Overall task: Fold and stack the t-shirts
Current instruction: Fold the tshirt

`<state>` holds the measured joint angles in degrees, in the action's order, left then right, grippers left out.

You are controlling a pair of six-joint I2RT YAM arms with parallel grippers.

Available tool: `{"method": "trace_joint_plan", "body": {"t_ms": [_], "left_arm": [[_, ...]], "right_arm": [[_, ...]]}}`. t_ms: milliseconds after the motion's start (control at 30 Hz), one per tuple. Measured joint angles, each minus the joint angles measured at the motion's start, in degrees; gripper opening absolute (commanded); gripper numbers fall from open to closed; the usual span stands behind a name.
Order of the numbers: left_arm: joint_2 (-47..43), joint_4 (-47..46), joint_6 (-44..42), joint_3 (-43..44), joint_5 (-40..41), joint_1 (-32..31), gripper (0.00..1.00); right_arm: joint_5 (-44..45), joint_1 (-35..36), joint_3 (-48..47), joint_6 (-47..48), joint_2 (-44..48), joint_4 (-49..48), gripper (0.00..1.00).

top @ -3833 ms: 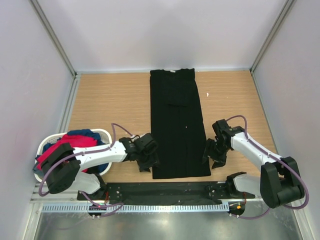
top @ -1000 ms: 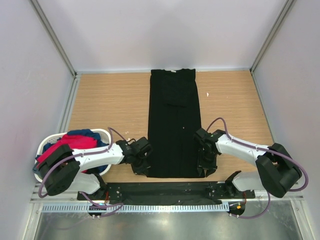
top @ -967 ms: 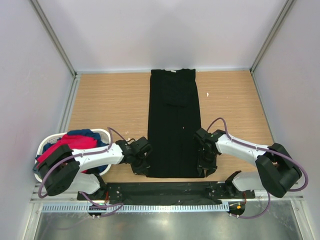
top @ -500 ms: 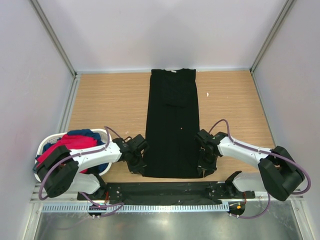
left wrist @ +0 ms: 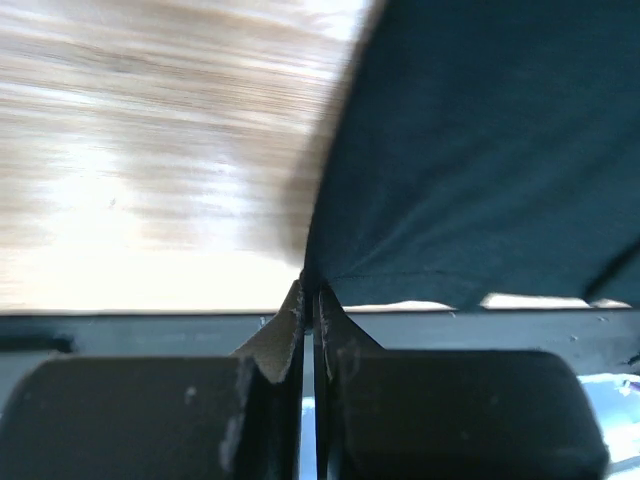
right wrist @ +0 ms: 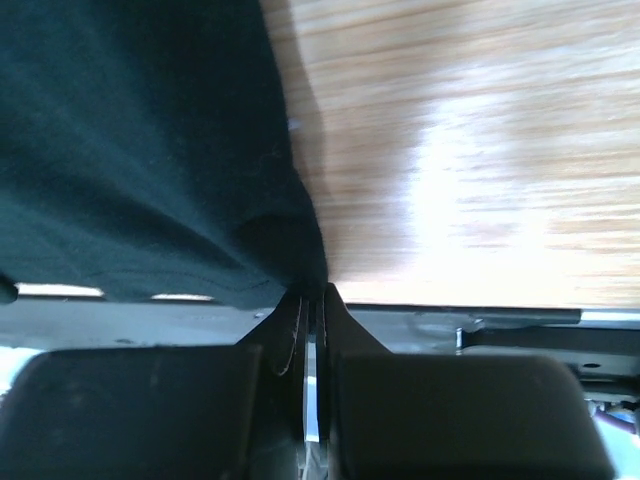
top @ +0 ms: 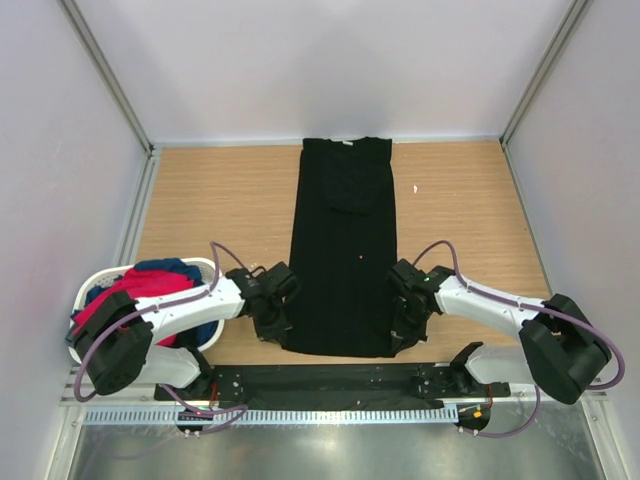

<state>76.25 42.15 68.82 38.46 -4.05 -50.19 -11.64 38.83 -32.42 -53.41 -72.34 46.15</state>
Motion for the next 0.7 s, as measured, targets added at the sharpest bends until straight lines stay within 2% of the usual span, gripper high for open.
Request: {"method": "trace_joint_plan", "body": {"t_ms": [133,333,700], "left_arm": [[-1.18,4.07,-3.52,6.64,2.25,1.27,0.0],[-1.53,6.6,-10.93,16.44,3.65,7.17,0.0],[8.33,8.0,-25.29,33.75,5.14,16.5,0.0]], "right_arm": [[-0.55,0.07,-3.19,-0.55,0.74,0.46,0.01],[-0.5,-1.64,-13.03,0.28,0.2,0.13,0.01],[-1.01,-16.94,-34.58,11.21,-12.0,1.2,0.01]]}}
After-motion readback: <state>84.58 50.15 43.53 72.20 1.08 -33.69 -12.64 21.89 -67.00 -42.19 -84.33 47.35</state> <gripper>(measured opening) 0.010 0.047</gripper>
